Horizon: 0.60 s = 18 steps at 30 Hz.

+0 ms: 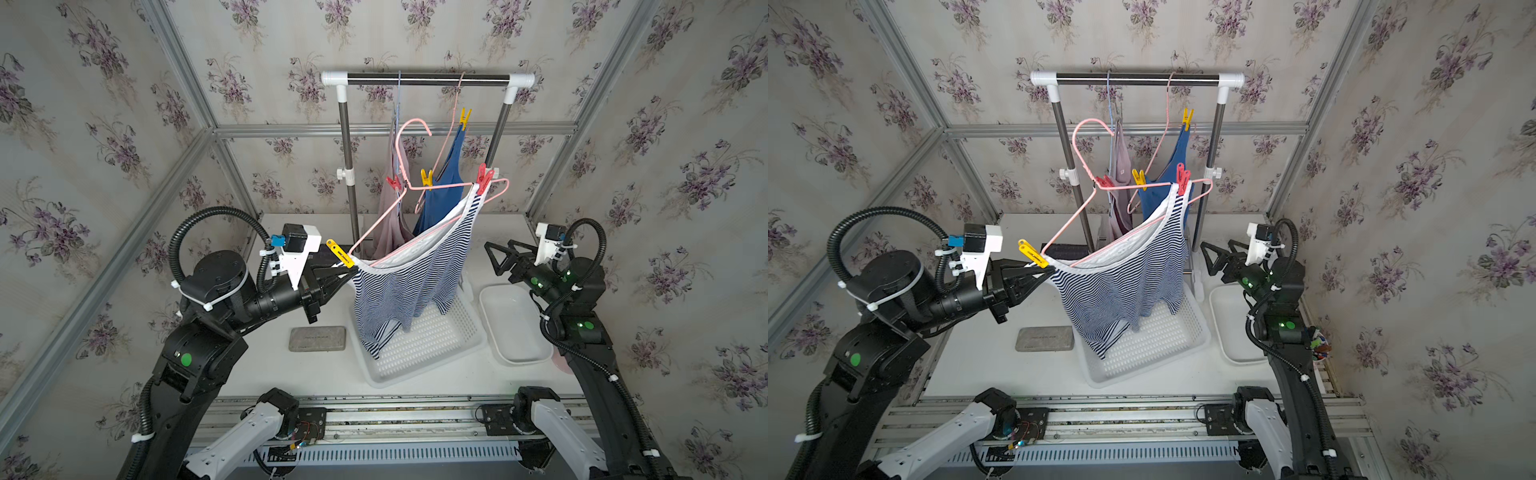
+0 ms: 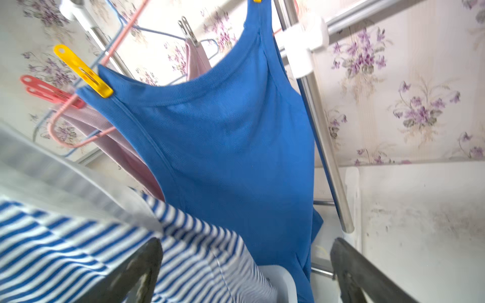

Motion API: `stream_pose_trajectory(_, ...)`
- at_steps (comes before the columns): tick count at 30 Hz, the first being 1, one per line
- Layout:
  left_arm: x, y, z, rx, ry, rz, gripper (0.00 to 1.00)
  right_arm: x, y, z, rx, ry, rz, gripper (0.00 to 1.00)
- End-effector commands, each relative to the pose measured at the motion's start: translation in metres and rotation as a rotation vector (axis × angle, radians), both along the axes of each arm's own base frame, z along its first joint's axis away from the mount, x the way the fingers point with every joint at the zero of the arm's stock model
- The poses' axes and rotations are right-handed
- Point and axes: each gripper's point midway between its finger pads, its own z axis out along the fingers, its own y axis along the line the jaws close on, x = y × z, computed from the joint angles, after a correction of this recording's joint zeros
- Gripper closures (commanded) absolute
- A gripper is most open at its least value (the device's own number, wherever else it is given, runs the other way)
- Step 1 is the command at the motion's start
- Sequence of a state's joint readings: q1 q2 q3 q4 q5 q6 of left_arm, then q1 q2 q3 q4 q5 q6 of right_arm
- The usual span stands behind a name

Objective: Remove the clothespins securing tank tops to the hanger
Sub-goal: Remove the clothespin from the hanger.

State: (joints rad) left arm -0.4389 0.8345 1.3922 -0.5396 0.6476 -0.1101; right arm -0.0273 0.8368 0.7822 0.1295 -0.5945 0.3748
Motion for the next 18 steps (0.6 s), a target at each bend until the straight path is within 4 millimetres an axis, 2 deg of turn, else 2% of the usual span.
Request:
stream_pose_trajectory(1, 0.003, -0.002, -0.001, 0.021, -0.06, -0.002, 1.0, -0.006, 0.008, 0.031, 0.0, -0.107, 0.066, 0.01)
stream_pose_trajectory(6, 0.025, 0.002, -0.036, 0.116, 0.007, 0.075, 1.0, -0.011, 0.008, 0.055, 0.002, -0.209, 0.068, 0.02)
stream_pose_trajectory(11, 0.037, 0.003, -0.066, 0.186, 0.07, 0.107, 1.0, -0.016, 0.011, 0.067, -0.002, -0.27, 0.096, 0.05)
stream_pose_trajectory(18, 0.032, 0.001, -0.079, 0.213, 0.077, 0.074, 1.0, -0.022, 0.039, 0.08, 0.022, -0.317, 0.349, 0.09)
